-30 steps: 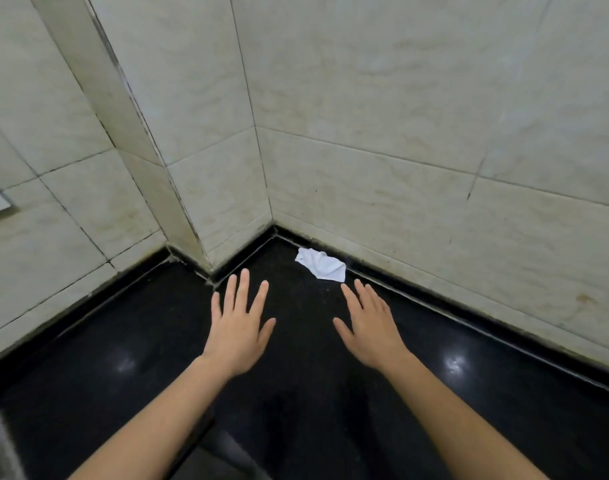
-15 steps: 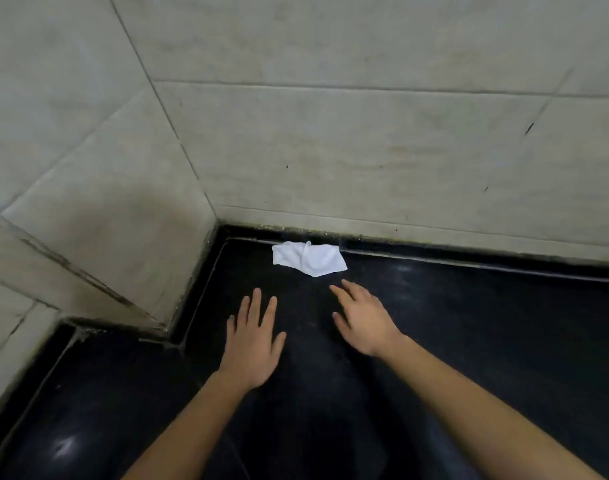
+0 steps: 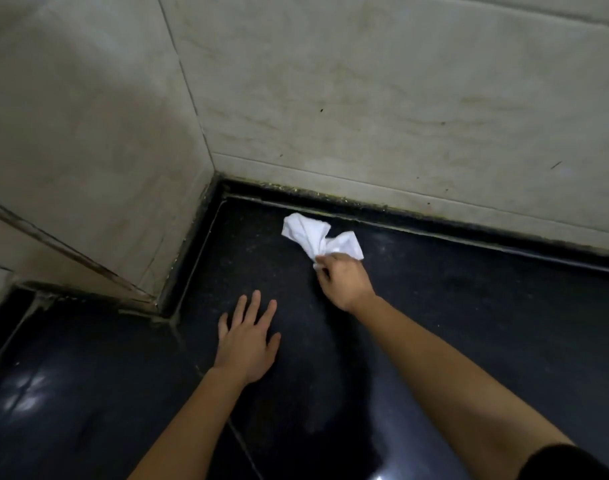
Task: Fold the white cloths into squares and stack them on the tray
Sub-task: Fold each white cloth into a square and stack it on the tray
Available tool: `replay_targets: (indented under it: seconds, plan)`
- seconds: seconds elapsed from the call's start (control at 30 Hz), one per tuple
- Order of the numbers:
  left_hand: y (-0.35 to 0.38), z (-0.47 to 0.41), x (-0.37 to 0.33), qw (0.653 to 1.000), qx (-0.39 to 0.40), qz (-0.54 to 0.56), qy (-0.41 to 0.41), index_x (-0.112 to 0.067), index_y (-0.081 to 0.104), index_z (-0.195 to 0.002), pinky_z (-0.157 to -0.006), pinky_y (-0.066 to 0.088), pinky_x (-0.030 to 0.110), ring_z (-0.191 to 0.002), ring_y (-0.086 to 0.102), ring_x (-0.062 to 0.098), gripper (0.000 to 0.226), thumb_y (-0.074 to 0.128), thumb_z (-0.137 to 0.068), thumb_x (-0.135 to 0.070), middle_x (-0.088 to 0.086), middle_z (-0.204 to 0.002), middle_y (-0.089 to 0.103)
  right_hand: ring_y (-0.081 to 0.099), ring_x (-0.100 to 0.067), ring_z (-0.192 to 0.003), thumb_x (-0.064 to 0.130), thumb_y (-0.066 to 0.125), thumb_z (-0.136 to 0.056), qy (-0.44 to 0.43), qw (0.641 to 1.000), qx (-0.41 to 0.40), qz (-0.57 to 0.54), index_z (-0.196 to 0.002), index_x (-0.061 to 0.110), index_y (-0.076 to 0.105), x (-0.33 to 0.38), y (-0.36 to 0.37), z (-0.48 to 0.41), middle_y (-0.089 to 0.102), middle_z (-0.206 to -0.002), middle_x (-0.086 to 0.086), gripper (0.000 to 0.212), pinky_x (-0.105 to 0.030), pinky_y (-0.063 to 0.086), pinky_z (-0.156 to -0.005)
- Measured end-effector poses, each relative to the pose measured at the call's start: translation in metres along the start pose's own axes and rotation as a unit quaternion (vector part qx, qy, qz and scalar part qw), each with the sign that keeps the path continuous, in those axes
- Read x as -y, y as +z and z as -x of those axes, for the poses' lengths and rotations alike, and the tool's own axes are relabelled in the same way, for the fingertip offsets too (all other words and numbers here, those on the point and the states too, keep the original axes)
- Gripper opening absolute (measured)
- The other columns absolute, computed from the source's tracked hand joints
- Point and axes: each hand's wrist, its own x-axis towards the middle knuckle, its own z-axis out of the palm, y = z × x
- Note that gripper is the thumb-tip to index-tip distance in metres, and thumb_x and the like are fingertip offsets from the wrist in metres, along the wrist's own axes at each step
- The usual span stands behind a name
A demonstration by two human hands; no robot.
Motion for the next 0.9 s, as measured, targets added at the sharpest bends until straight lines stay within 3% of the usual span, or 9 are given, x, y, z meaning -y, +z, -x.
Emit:
replay_targets:
  seconds: [0.1, 0.3, 0.4, 0.47, 0.57, 0.67, 0.73, 0.8, 0.9]
  plan:
    - [0.0, 0.0, 0.001, 1.0, -0.005, 0.009, -0.001, -0.036, 0.005, -0.157, -0.121, 0.005, 0.052, -0.152, -0.011, 0.022, 0.064, 0.031, -0.101, -0.053, -0.001, -0.166, -0.011, 0.065, -0.017, -0.09, 0.044, 0.064, -0.088, 0.053, 0.998, 0.007, -0.026, -0.096, 0.026, 0.075, -0.004, -0.002, 0.062, 0.072, -0.095, 0.004, 0.022, -0.026, 0.045, -0.07]
    - [-0.008, -0.006, -0.008, 0.998, 0.012, 0.029, -0.045, -0.03, 0.017, -0.156, -0.118, 0.011, 0.056, -0.152, 0.0, 0.025, 0.064, 0.045, -0.099, -0.04, 0.003, -0.166, 0.003, 0.064, -0.019, -0.102, 0.029, 0.056, -0.092, 0.071, 0.993, 0.058, -0.071, -0.134, 0.029, 0.052, -0.064, 0.004, 0.159, 0.065, -0.115, 0.002, 0.043, -0.032, 0.052, -0.083]
    - [-0.013, 0.0, -0.042, 0.99, -0.118, 0.069, -0.031, -0.014, 0.039, -0.147, -0.114, 0.024, 0.058, -0.139, 0.034, 0.032, 0.061, 0.054, -0.089, -0.017, 0.013, -0.148, 0.042, 0.061, -0.018, -0.102, 0.026, 0.05, -0.091, 0.046, 0.995, 0.079, -0.048, -0.122, 0.032, 0.062, -0.089, 0.001, 0.19, 0.065, -0.107, 0.004, 0.033, -0.033, 0.051, -0.082]
    - [-0.008, 0.005, -0.074, 0.973, -0.2, 0.098, 0.06, -0.012, 0.049, -0.141, -0.111, 0.031, 0.055, -0.134, 0.042, 0.033, 0.056, 0.045, -0.087, -0.029, 0.012, -0.144, 0.047, 0.058, -0.015, -0.103, 0.022, 0.048, -0.09, 0.031, 0.995, 0.082, -0.042, -0.119, 0.028, 0.065, -0.106, -0.003, 0.208, 0.064, -0.106, 0.004, 0.034, -0.032, 0.051, -0.084]
    - [0.006, 0.017, -0.113, 0.975, -0.086, 0.08, 0.19, -0.024, 0.035, -0.152, -0.119, 0.02, 0.045, -0.147, 0.022, 0.021, 0.077, 0.034, -0.087, -0.065, -0.002, -0.157, 0.031, 0.057, -0.017, -0.102, 0.017, 0.049, -0.088, 0.016, 0.996, 0.075, -0.046, -0.115, 0.022, 0.067, -0.12, -0.006, 0.221, 0.064, -0.106, 0.002, 0.033, -0.03, 0.049, -0.084]
    - [0.023, 0.027, -0.127, 0.977, 0.013, 0.037, 0.211, -0.031, 0.039, -0.149, -0.113, 0.027, 0.039, -0.132, 0.04, 0.015, 0.092, 0.043, -0.071, -0.079, -0.01, -0.137, 0.048, 0.058, -0.017, -0.102, 0.019, 0.049, -0.091, 0.028, 0.995, 0.072, -0.056, -0.114, 0.023, 0.066, -0.131, -0.011, 0.234, 0.062, -0.108, 0.002, 0.029, -0.03, 0.048, -0.083]
    - [0.033, 0.036, -0.124, 0.969, -0.027, 0.06, 0.24, -0.036, 0.063, -0.123, -0.095, 0.046, 0.042, -0.102, 0.058, 0.017, 0.059, 0.06, -0.072, -0.065, -0.012, -0.107, 0.061, 0.06, -0.017, -0.101, 0.021, 0.049, -0.094, 0.034, 0.996, 0.062, -0.061, -0.117, 0.024, 0.065, -0.138, -0.015, 0.239, 0.062, -0.11, 0.003, 0.028, -0.03, 0.049, -0.083]
    - [0.036, 0.045, -0.119, 0.959, -0.092, 0.104, 0.245, -0.034, 0.072, -0.096, -0.077, 0.053, 0.041, -0.083, 0.06, 0.016, 0.023, 0.078, -0.075, -0.038, -0.013, -0.091, 0.061, 0.062, -0.017, -0.1, 0.023, 0.049, -0.097, 0.039, 0.996, 0.039, -0.071, -0.122, 0.025, 0.065, -0.145, -0.022, 0.244, 0.063, -0.114, 0.004, 0.029, -0.029, 0.05, -0.084]
    - [0.019, 0.062, -0.124, 0.958, -0.139, 0.187, 0.167, -0.024, 0.07, -0.086, -0.076, 0.045, 0.029, -0.088, 0.053, 0.01, 0.016, 0.08, -0.077, -0.031, -0.014, -0.097, 0.055, 0.065, -0.016, -0.097, 0.03, 0.051, -0.1, 0.031, 0.995, -0.014, -0.097, -0.121, 0.027, 0.065, -0.151, -0.038, 0.245, 0.065, -0.112, 0.005, 0.025, -0.031, 0.052, -0.084]
